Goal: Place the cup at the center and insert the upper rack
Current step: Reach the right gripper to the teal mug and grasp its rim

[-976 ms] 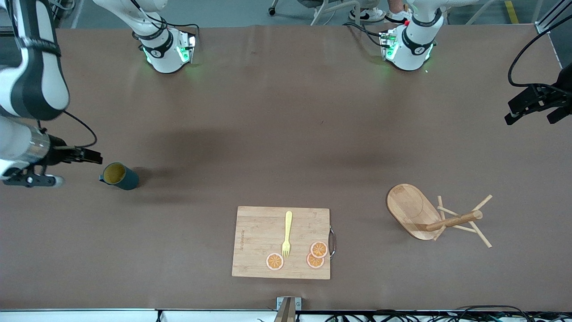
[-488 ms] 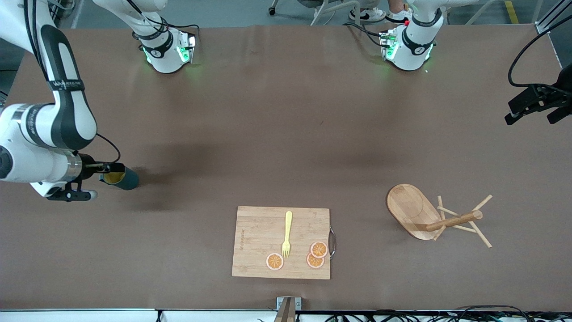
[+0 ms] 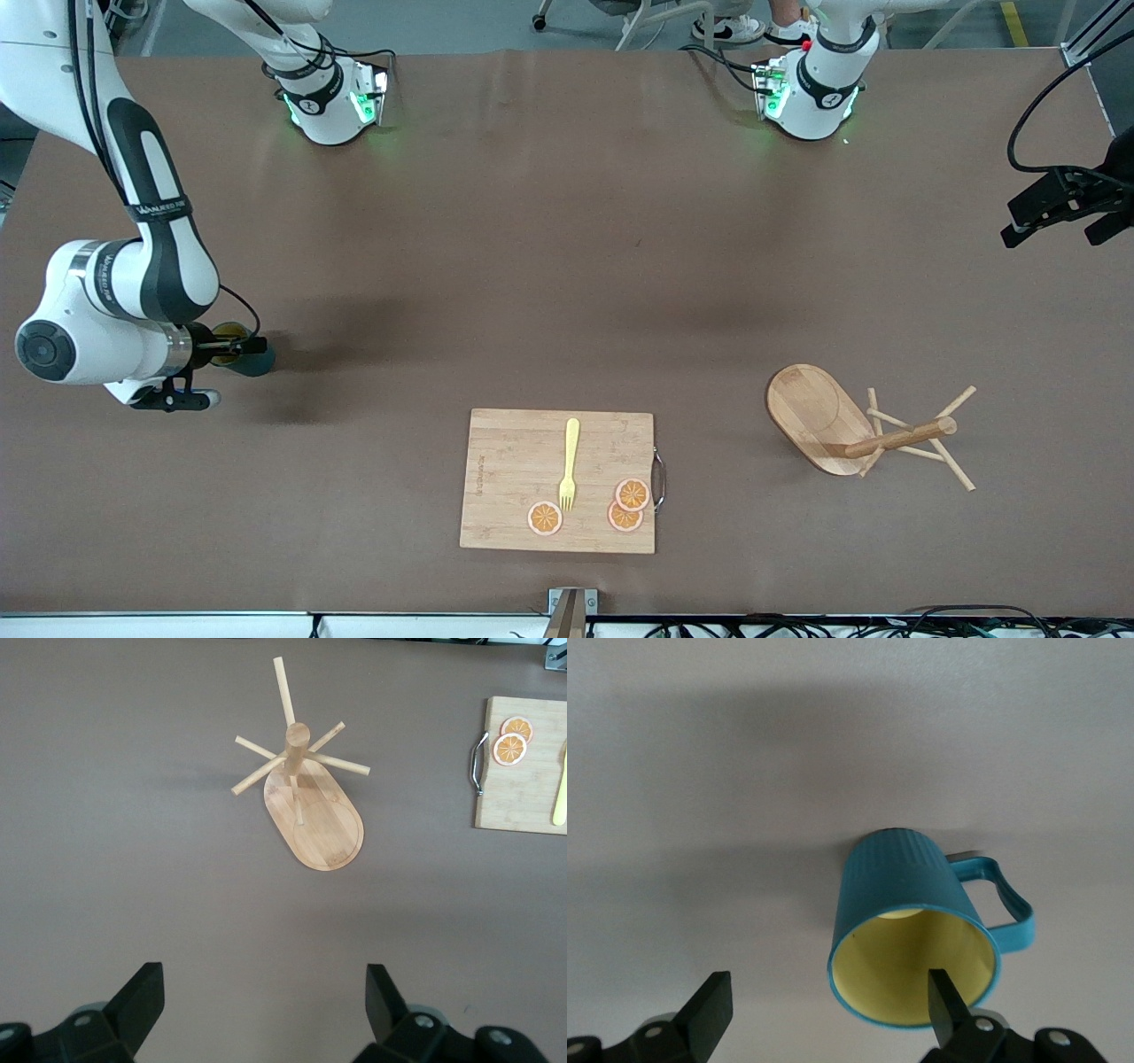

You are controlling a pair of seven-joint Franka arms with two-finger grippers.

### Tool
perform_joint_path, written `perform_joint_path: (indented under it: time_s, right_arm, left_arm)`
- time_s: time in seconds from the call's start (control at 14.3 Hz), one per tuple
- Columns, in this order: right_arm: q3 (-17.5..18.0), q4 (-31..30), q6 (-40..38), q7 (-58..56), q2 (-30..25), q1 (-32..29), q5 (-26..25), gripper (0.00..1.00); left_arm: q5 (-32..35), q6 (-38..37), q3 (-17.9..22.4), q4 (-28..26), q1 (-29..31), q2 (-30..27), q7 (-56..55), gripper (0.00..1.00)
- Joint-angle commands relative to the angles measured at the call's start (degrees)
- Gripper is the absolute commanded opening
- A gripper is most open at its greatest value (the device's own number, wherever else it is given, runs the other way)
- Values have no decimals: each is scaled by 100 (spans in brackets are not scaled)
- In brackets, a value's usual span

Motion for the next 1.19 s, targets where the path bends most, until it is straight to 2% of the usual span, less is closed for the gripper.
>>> perform_joint_path:
  time_s: [0.0, 0.21, 0.49, 0.63, 0.84, 1.12]
  right_arm:
    - [39, 45, 133, 17, 143, 4, -56, 86]
    - [39, 45, 248, 9, 266, -5, -56, 67]
    - [47, 45, 205, -17, 310, -58, -56, 24]
    - [47, 62, 143, -446, 302, -58, -47, 1]
    - [56, 150, 12, -413, 249, 12, -38, 0]
    - [214, 729, -568, -343, 223, 433, -29, 0]
  left_arm:
    - [-74, -48, -15, -12, 32, -47, -51, 100]
    - [-66, -39, -15, -12, 32, -56, -51, 100]
    - [-74, -48, -15, -12, 32, -47, -51, 100]
    - [-74, -47, -15, -12, 41, -47, -51, 100]
    - [-74, -39, -15, -12, 41, -47, -51, 100]
    - [-74, -48, -15, -12, 41, -47, -51, 100]
